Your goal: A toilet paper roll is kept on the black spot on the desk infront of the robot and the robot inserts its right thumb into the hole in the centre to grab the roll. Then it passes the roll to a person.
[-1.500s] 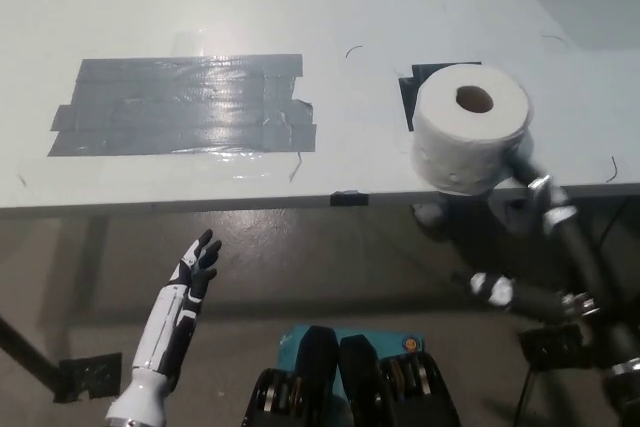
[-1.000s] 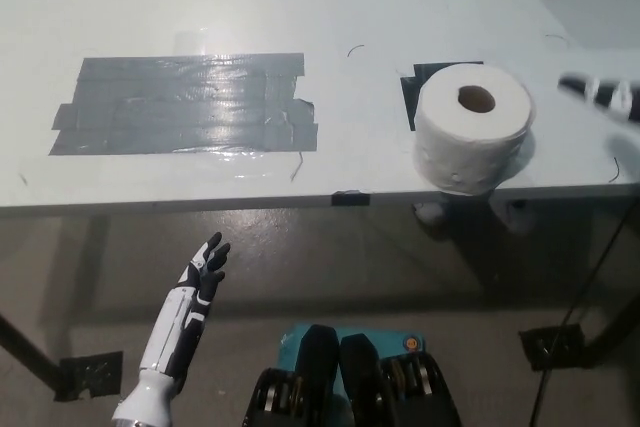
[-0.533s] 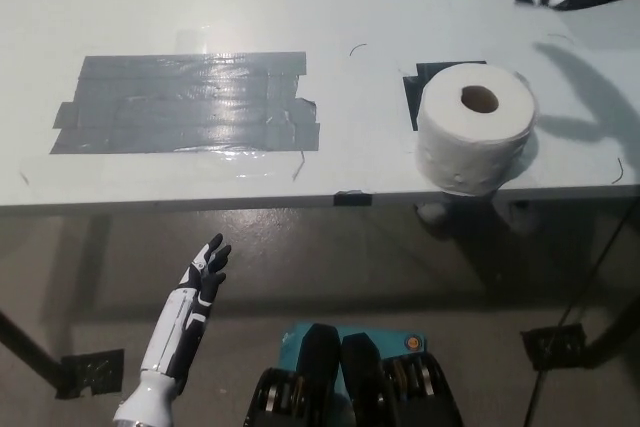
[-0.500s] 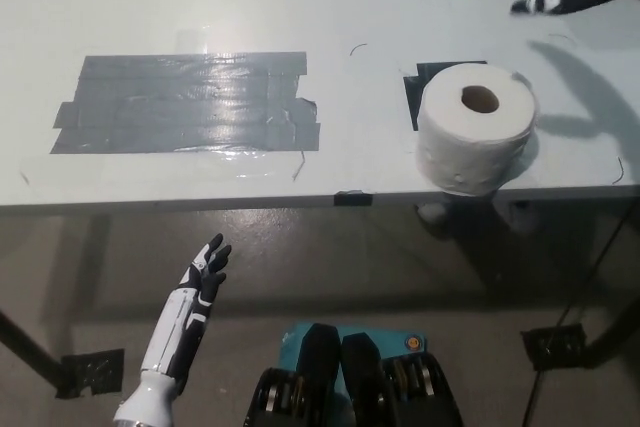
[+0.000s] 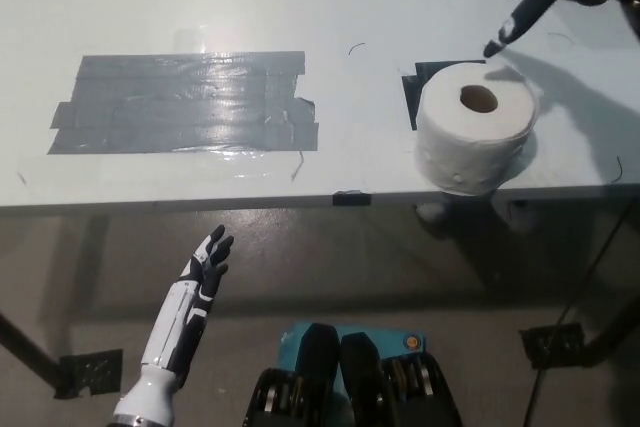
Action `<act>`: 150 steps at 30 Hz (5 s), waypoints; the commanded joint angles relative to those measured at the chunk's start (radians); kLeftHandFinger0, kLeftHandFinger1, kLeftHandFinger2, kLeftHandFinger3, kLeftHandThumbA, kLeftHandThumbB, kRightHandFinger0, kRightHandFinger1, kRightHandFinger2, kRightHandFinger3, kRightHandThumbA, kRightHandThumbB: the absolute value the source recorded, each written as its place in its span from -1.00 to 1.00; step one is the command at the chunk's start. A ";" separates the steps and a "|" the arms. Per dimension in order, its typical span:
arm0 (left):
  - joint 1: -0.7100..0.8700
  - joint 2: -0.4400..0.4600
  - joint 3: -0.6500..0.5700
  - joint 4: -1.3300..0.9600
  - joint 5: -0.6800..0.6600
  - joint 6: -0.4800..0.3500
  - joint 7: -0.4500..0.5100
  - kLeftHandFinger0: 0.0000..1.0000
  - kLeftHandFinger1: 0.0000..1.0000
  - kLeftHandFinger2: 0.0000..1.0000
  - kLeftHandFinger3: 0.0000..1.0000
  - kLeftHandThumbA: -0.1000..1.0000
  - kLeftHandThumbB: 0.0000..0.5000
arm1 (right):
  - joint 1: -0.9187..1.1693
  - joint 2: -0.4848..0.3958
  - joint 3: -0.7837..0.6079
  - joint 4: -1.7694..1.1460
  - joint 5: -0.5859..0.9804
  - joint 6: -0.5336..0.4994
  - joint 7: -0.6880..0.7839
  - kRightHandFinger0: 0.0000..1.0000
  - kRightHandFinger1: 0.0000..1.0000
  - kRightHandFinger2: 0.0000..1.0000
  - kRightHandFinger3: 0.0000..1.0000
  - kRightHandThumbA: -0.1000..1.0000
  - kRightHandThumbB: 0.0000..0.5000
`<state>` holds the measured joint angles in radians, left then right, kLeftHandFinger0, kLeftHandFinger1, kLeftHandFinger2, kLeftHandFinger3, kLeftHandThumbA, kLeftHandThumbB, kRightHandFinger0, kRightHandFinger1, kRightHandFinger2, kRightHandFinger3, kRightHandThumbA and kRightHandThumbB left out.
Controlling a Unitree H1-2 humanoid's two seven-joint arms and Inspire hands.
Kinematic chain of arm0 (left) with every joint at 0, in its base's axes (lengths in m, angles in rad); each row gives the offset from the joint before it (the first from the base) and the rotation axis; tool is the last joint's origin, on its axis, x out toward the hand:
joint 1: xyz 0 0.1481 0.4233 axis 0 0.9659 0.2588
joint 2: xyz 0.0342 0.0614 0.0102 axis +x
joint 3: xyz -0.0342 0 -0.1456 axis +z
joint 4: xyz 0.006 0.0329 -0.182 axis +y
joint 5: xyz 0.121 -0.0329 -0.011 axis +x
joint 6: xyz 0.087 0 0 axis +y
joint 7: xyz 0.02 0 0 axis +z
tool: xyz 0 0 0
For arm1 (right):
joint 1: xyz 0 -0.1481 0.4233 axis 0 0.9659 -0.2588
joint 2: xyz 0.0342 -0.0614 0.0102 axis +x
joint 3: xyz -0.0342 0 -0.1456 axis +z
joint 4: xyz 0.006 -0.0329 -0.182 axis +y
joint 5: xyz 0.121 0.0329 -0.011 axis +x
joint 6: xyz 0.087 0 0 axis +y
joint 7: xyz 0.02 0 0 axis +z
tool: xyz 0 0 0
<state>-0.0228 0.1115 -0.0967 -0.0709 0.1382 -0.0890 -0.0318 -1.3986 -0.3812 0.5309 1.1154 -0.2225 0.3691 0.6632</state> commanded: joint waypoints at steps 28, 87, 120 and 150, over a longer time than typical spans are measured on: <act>-0.032 0.012 0.009 -0.039 0.000 0.006 -0.020 1.00 1.00 1.00 1.00 1.00 -0.65 | -0.074 0.063 0.051 0.174 -0.162 -0.081 0.032 1.00 1.00 1.00 1.00 1.00 0.79; -0.075 0.021 0.008 -0.056 0.013 0.036 -0.031 1.00 1.00 1.00 1.00 1.00 -0.59 | 0.022 0.143 0.065 0.229 -0.286 -0.179 -0.156 1.00 1.00 1.00 1.00 1.00 0.23; -0.095 0.024 0.020 -0.034 -0.002 0.024 -0.026 1.00 1.00 1.00 1.00 1.00 -0.60 | 0.407 0.198 -1.005 0.034 0.469 -0.231 -0.334 -1.00 -0.17 0.76 1.00 -1.00 -0.20; -0.229 0.026 0.023 0.008 0.004 0.034 -0.027 1.00 1.00 1.00 1.00 1.00 -0.71 | 0.321 0.258 -0.957 -0.549 0.763 0.101 -0.419 -1.00 -0.35 0.40 0.92 -1.00 -0.57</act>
<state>-0.2149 0.1243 -0.0889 -0.0484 0.1394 -0.0485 -0.0592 -0.9104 -0.0813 -0.4800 0.6353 0.3858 0.4103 0.2832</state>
